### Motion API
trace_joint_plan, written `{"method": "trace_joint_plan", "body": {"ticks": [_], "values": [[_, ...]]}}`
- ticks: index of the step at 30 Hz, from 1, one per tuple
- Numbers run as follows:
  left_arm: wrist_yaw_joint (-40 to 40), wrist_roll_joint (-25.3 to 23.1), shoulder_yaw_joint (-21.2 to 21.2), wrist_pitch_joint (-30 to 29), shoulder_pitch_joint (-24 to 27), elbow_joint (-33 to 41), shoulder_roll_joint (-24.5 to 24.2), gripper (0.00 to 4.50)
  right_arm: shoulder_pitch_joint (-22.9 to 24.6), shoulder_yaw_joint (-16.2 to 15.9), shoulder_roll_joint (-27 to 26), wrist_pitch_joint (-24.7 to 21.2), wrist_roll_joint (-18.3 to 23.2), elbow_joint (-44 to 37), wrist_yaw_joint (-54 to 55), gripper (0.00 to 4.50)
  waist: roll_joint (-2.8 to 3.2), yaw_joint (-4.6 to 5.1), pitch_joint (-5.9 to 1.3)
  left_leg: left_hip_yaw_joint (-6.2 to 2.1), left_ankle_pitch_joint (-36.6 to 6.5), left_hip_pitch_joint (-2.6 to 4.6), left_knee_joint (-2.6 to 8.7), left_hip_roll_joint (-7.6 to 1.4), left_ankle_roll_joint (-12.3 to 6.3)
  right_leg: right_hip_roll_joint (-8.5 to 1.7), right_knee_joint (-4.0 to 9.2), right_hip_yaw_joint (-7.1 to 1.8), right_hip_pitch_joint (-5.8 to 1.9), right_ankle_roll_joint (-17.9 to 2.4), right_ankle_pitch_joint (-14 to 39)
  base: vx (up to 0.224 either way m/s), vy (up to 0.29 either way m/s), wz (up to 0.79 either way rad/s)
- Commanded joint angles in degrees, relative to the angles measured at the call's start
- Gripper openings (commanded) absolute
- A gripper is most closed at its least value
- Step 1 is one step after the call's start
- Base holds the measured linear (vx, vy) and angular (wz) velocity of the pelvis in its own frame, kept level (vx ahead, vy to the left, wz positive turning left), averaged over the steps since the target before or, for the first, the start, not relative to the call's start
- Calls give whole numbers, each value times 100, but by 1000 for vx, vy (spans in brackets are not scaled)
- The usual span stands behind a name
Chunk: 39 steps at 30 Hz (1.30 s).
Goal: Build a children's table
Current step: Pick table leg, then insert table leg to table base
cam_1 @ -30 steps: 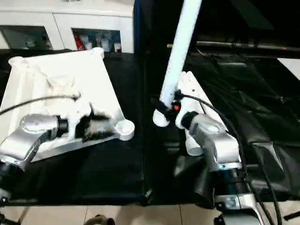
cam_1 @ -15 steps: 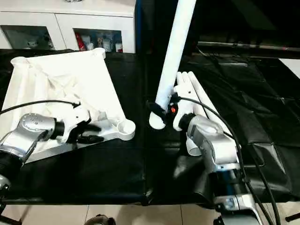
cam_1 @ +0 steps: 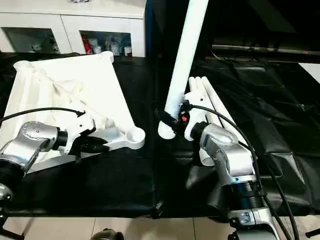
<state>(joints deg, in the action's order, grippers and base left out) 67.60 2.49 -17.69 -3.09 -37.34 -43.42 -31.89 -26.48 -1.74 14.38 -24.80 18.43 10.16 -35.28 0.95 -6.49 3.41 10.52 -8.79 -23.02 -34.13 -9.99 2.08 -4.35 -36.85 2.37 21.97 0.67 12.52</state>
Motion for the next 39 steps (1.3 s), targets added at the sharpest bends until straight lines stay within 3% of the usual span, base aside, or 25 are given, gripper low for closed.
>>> {"method": "trace_joint_plan", "body": {"ticks": [1, 4, 5, 8, 11, 14, 16, 19, 21, 22, 23, 25, 26, 28, 39], "values": [[-78, -49, 90, -3, -60, -15, 60, 30, -55, 90, 16, -19, 115, -124, -43, 191, 108, -2, -405, -163, -2114, 252, 480, -323, 523, -462, 468, -245, -119, -1360, 910, 0, 0, 0], [-154, 162, 204, -388, -68, 303, 278, 3, -95, 137, -13, -348, 418, -297, -218, 191, 92, -8, -405, -160, -2037, 252, 476, -329, 460, -467, 459, -248, -132, -1392, 891, 0, 0, 0], [-205, 265, 222, -650, -63, 532, 439, 0, -86, 121, 29, -561, 583, -437, -386, 191, 12, -31, -407, -143, -1838, 242, 467, -343, 333, -472, 450, -242, -139, -1427, 825, 0, 0, 0], [-261, 390, 186, -903, -2, 849, 737, 0, -79, -18, 182, -621, 549, -487, -638, 191, 21, -62, -422, -134, -1543, 222, 447, -345, 235, -467, 440, -236, -148, -1398, 647, 0, 0, 0], [-500, 341, 121, -981, 33, 916, 1023, 0, -267, -57, 187, -446, 342, -84, -639, 191, -8, -99, -426, -109, -1290, 194, 416, -325, 134, -468, 442, -235, -151, -1393, 521, 0, 0, 0], [-694, 200, 84, -818, 83, 842, 1161, 0, -476, -105, 101, -336, 247, 228, -591, 190, -30, -125, -420, -88, -1274, 200, 399, -315, 87, -471, 485, -246, -142, -1328, 792, 0, 0, 0], [-760, 159, 107, -790, 135, 894, 1209, 0, -545, -164, 67, -291, 199, 348, -585, 190, -8, -141, -422, -97, -1255, 187, 405, -323, 80, -481, 495, -247, -143, -1222, 989, 0, 0, 0], [-830, 149, 138, -760, 239, 1097, 1264, 0, -655, -211, -16, -141, 98, 651, -556, 190, -20, -131, -427, -94, -1255, 193, 411, -331, 84, -470, 489, -240, -121, -1194, 982, 0, 0, 0], [-860, 96, 111, -814, 302, 1232, 1267, 0, -745, -198, -81, -29, 55, 909, -510, 190, -58, -127, -425, -89, -1229, 186, 416, -328, 64, -464, 491, -236, -128, -1189, 972, 0, 0, 0], [-894, 54, 88, -813, 332, 1252, 1262, 0, -792, -214, -111, 34, 14, 1066, -534, 190, -36, -126, -420, -88, -1233, 189, 418, -327, 48, -464, 495, -237, -116, -1186, 1007, 0, 0, 0], [-939, 4, 84, -817, 355, 1252, 1265, 0, -837, -240, -129, 94, -39, 1214, -558, 190, -64, -118, -425, -83, -1209, 179, 417, -326, 35, -461, 491, -233, -126, -1176, 998, 0, 0, 0], [-997, -41, 95, -794, 383, 1236, 1269, 0, -868, -303, -126, 153, -117, 1376, -631, 190, -48, -121, -422, -76, -1161, 177, 411, -320, 16, -462, 493, -235, -120, -1159, 982, 0, 0, 0], [-1009, -46, 105, -788, 397, 1238, 1265, 0, -870, -323, -116, 184, -156, 1439, -646, 190, -84, -124, -421, -72, -1171, 177, 413, -323, 2, -460, 494, -233, -121, -1147, 998, 0, 0, 0], [-1005, -51, 104, -789, 415, 1256, 1253, 0, -875, -339, -106, 223, -189, 1511, -657, 190, -66, -132, -416, -75, -1195, 178, 417, -328, -12, -471, 500, -237, -117, -1100, 1106, 0, 0, 0], [-1012, 54, 263, -668, 619, 1440, 1277, 0, -1343, -320, -368, 986, -473, 3074, -658, 190, -64, -92, -411, -66, -1214, 168, 412, -325, -55, -474, 497, -230, -113, -1231, 1061, 0, 0, 0]]}}
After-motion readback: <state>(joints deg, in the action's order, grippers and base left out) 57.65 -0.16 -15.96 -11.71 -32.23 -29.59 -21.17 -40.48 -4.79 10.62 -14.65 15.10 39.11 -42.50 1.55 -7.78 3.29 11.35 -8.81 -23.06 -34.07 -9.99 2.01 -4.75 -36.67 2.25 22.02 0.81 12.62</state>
